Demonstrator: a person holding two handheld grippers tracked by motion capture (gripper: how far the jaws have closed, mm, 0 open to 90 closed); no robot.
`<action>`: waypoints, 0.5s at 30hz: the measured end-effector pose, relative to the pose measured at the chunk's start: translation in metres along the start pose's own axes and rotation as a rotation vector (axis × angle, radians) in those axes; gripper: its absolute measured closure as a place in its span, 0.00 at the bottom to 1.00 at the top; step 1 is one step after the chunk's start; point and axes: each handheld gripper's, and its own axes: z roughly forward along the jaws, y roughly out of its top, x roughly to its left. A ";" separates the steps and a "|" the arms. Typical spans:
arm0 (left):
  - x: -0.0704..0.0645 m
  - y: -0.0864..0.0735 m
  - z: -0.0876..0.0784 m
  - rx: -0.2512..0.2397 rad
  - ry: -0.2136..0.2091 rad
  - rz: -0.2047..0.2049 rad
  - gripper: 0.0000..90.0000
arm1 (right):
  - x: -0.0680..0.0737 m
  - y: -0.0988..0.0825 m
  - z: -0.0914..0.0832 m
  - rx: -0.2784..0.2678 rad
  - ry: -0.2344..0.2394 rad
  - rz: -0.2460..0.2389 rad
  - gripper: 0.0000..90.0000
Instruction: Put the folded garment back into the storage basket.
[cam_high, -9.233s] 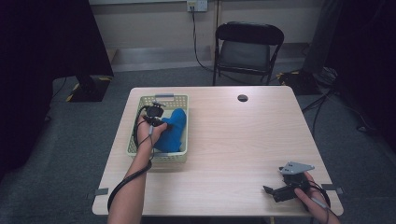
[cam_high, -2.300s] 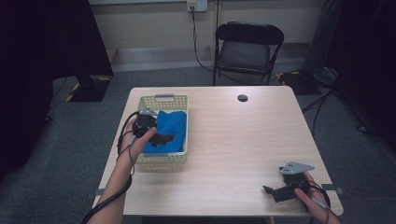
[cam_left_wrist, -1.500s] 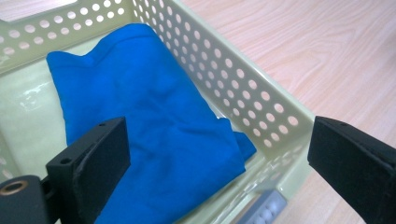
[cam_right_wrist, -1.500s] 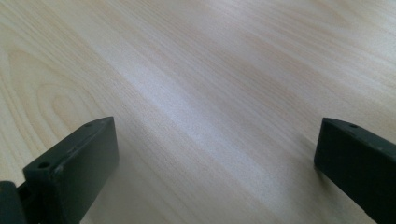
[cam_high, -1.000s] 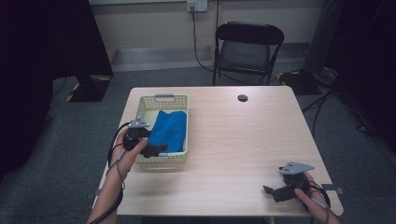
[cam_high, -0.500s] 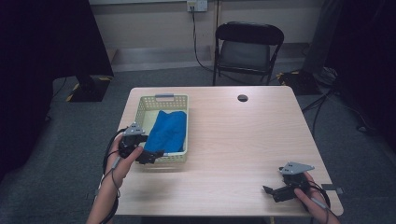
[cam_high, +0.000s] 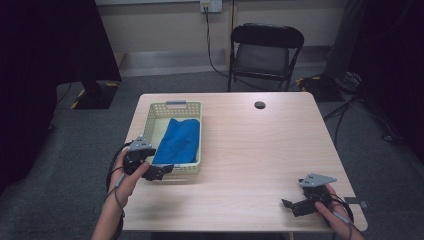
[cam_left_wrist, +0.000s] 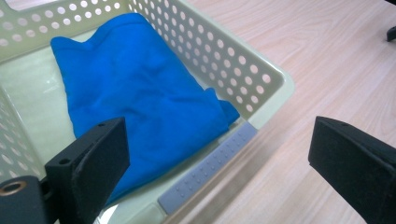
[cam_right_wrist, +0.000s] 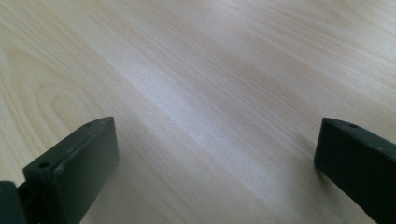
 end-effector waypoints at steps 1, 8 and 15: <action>0.000 -0.002 0.000 0.002 0.002 -0.003 0.05 | 0.000 0.000 0.000 0.000 0.000 0.000 0.00; 0.000 -0.012 -0.003 -0.012 0.010 -0.002 0.05 | 0.000 0.000 0.000 0.000 0.000 0.001 0.00; -0.003 -0.016 -0.007 -0.026 0.009 0.004 0.05 | 0.000 0.000 0.000 0.000 -0.001 0.001 0.00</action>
